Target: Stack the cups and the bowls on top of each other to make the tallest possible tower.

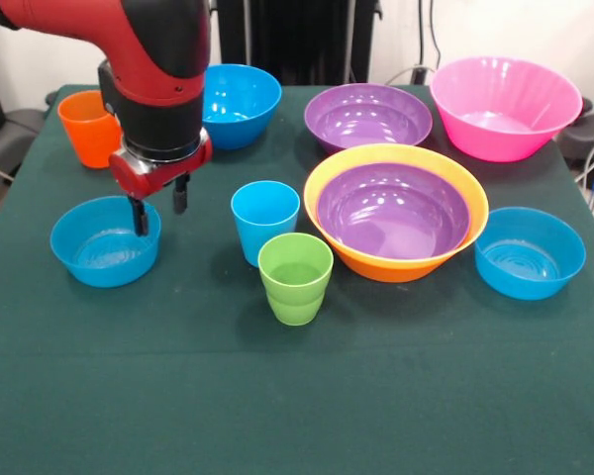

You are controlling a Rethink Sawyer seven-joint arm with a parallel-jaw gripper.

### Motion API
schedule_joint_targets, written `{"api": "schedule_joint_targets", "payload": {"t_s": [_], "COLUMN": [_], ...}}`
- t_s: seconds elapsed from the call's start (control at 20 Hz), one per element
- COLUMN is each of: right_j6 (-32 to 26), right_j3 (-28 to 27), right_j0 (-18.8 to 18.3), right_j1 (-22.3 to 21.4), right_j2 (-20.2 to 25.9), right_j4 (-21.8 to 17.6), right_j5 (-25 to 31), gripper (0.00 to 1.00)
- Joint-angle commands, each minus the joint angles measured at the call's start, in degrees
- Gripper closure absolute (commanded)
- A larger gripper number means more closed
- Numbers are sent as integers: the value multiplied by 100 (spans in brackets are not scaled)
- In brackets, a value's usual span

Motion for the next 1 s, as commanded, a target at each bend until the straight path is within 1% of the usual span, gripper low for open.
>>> {"api": "schedule_joint_targets", "payload": {"t_s": [0.05, 0.25, 0.5, 0.7, 0.85, 1.0], "right_j6": [511, 529, 546, 488, 433, 425], "right_j3": [-435, -432, -527, -555, -456, -489], "right_j0": [205, 205, 189, 181, 98, 153], "right_j1": [244, 303, 524, 672, 703, 722], "right_j2": [-102, -142, -90, -71, 53, 30], "right_j4": [-343, -267, -120, -79, -15, -14], "right_j5": [340, 329, 365, 396, 290, 374], "gripper": [0, 0, 0, 0, 0, 0]}}
